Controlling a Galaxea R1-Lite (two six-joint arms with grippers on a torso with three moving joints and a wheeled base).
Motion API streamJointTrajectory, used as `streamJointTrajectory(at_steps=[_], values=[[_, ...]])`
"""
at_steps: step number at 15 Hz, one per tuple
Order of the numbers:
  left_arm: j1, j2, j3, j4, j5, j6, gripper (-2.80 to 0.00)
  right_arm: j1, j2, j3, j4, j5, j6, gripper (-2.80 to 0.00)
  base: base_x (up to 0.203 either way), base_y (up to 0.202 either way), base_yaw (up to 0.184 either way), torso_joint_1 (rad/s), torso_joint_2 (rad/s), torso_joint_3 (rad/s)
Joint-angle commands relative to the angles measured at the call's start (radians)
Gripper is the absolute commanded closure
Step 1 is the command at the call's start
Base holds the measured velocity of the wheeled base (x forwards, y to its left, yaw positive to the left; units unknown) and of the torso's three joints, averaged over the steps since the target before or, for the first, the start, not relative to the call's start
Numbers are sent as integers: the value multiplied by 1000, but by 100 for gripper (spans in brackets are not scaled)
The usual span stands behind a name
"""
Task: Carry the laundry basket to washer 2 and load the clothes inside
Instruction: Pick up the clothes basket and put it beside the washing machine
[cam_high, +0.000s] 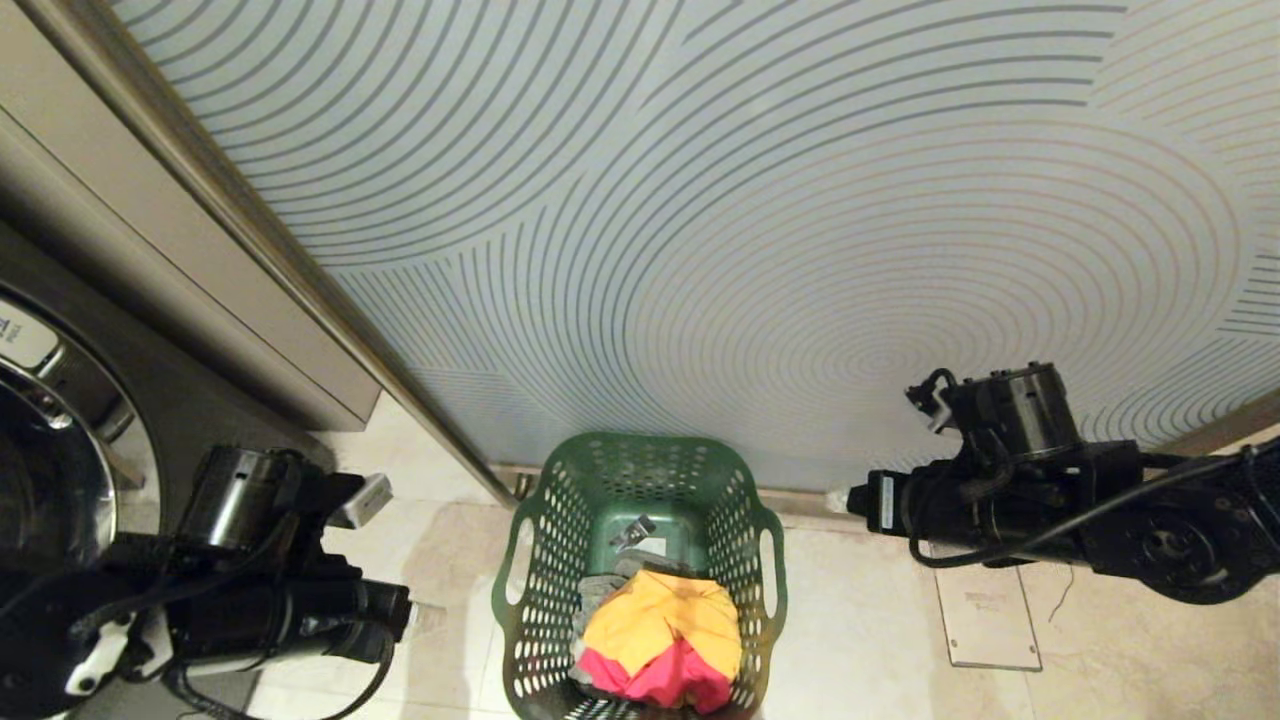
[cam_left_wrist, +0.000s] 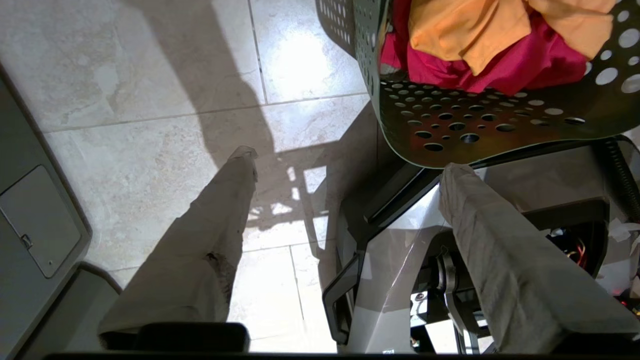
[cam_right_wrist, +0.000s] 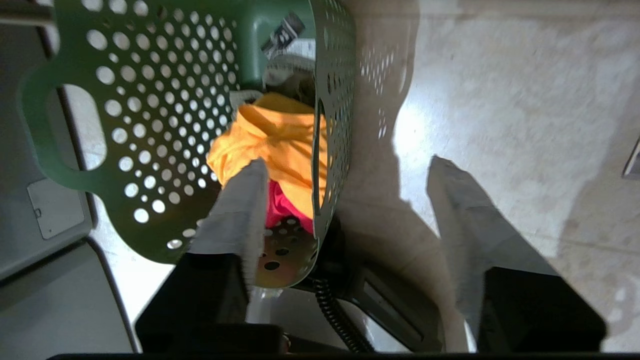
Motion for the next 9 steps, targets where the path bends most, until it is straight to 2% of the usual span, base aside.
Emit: streamJointTrajectory(at_steps=[1, 4, 7, 9], values=[[-11, 63, -6, -32, 4, -2, -280, 18, 90, -26, -3, 2, 23, -280, 0, 0, 0, 0, 0, 0], [-46, 101, 15, -101, 41, -8, -280, 19, 169, -38, -14, 6, 51, -280, 0, 0, 0, 0, 0, 0], [-48, 124, 19, -131, 44, -8, -280, 25, 282, -65, -158, 7, 49, -280, 0, 0, 0, 0, 0, 0], [-60, 126, 16, -132, 46, -16, -280, 35, 337, -107, -199, 9, 53, -280, 0, 0, 0, 0, 0, 0]])
